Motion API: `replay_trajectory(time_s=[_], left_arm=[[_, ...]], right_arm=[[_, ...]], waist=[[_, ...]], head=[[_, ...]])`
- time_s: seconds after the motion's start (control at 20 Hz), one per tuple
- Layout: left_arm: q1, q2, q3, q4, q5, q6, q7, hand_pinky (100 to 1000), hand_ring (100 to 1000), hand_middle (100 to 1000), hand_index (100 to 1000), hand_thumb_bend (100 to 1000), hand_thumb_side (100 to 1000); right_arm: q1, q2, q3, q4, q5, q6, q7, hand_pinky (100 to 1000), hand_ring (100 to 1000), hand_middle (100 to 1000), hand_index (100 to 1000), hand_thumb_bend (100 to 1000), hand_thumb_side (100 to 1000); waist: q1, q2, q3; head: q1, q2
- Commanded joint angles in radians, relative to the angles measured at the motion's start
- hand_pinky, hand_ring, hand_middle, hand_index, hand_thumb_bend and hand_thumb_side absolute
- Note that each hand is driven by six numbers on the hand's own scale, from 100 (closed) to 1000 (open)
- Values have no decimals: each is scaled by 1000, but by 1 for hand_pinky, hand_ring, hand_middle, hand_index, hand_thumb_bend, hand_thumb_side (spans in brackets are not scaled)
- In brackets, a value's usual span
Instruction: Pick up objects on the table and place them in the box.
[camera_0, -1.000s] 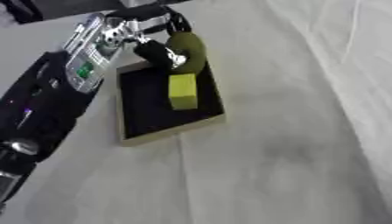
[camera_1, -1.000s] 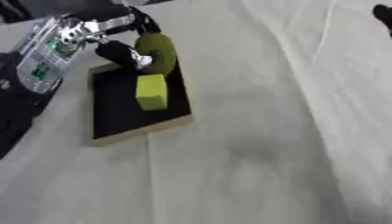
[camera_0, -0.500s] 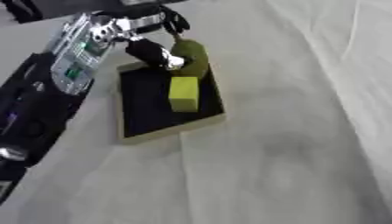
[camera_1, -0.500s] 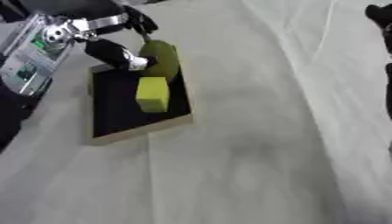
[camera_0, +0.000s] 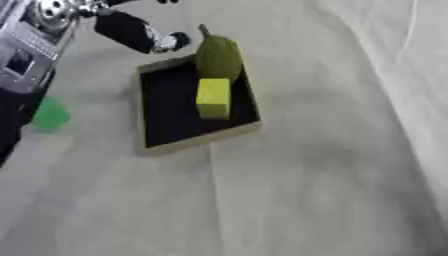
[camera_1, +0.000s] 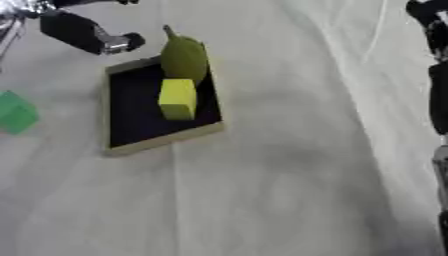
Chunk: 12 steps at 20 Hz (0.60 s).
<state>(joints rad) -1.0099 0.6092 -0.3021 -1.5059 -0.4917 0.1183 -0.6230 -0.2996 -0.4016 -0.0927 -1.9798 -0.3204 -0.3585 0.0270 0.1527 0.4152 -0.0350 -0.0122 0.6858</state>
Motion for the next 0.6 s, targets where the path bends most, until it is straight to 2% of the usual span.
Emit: replay_trajectory(time_s=[0.05,0.3,0.6], left_arm=[[18,88,39,-49,15,19,13,912,852,795,901,409,436],[116,171,59,-58,-4,38,41,917,861,805,908,486,423],[221,244,72,-77,-14,30,53,926,872,820,922,555,437]], right_arm=[[0,-26,-11,-20,6,-6,-7,892,957,592,813,100,638],[10,-29,-13,-20,7,-13,-12,892,955,592,813,100,635],[22,-28,-14,-20,10,-23,-13,892,954,591,813,100,632]], waist=[[-14,-46,11],[-30,-56,35],[-51,-61,49]], head=[[-11,5],[-21,5],[-27,0]])
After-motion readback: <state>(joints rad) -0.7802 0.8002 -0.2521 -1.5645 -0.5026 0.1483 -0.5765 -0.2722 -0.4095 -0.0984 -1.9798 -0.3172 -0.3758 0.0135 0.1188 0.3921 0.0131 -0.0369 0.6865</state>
